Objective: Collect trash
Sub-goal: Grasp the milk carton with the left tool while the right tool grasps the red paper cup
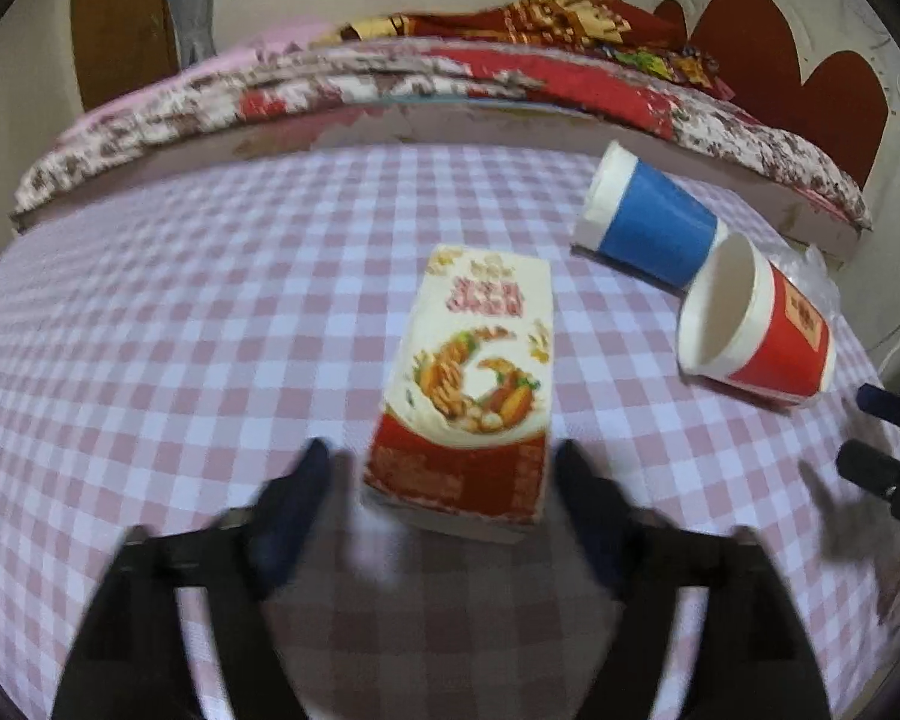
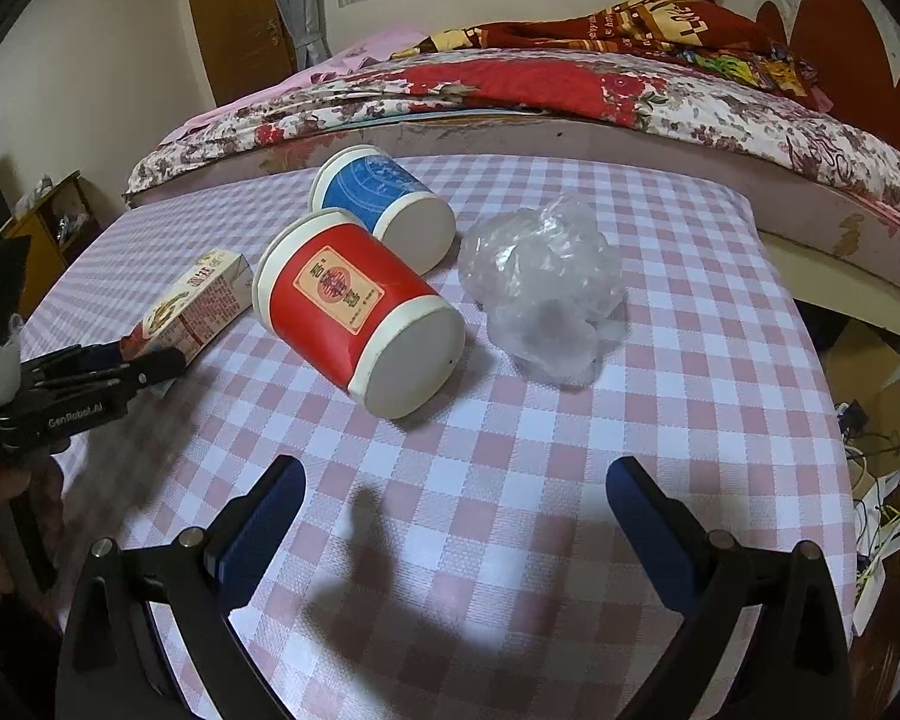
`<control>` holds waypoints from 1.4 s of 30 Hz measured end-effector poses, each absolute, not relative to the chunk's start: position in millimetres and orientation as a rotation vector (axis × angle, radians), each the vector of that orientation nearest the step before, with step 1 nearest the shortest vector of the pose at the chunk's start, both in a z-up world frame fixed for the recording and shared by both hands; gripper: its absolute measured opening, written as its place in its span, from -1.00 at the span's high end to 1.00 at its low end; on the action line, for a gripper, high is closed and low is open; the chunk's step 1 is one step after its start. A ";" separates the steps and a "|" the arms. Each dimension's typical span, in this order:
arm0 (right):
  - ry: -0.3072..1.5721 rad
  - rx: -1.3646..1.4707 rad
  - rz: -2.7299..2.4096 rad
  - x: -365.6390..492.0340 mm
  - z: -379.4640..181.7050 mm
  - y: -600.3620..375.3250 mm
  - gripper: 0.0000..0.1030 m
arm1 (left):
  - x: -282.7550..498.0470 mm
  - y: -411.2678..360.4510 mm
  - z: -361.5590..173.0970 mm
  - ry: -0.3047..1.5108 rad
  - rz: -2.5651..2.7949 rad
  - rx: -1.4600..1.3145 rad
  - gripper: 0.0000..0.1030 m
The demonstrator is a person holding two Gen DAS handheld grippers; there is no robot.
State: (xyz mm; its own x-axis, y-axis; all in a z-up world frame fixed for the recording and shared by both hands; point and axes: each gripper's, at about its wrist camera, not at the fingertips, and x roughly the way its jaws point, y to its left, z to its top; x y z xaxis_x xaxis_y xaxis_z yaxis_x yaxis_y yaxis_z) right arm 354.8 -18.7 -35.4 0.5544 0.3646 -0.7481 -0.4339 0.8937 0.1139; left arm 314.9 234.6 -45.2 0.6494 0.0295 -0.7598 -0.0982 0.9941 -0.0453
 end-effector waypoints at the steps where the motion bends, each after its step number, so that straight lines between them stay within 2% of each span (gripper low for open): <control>1: 0.862 -0.088 0.473 356.2 -34.8 -19.0 -0.97 | 316.1 234.7 -45.1 0.859 0.066 -0.088 -0.65; 2: 0.861 -0.087 0.479 358.7 -34.1 -18.1 -0.97 | 317.0 234.6 -44.8 0.854 0.059 -0.091 -0.65; 4: 0.860 -0.086 0.488 363.1 -32.2 -15.5 -0.97 | 321.0 234.0 -43.6 0.849 0.047 -0.088 -0.37; 5: 0.854 -0.090 0.502 365.6 -29.9 -12.1 -0.97 | 324.0 233.4 -43.9 0.853 0.035 -0.087 -0.06; 6: 0.848 -0.096 0.512 367.8 -27.9 -9.0 -0.97 | 325.3 233.5 -44.2 0.854 0.029 -0.086 -0.04; 15: 0.850 -0.110 0.570 387.7 -18.5 21.1 -0.97 | 302.7 236.2 -43.2 0.849 0.025 -0.110 -0.01; 21: 0.916 -0.034 0.636 381.1 -31.0 35.9 -0.70 | 292.8 245.0 -43.2 0.852 0.051 -0.135 -0.01; 25: 0.936 -0.003 0.676 363.6 -33.2 36.0 -0.70 | 290.1 250.7 -43.7 0.855 0.056 -0.141 -0.01; 30: 0.883 0.027 0.641 358.8 -20.7 20.1 -0.69 | 284.5 251.1 -43.7 0.848 0.047 -0.152 -0.01; 37: 0.825 -0.069 0.586 365.0 -6.9 15.4 -0.45 | 280.1 249.3 -44.2 0.842 0.042 -0.146 -0.01; 42: 0.771 -0.194 0.647 370.2 -0.2 38.2 -0.45 | 279.8 248.4 -44.6 0.839 0.040 -0.143 -0.01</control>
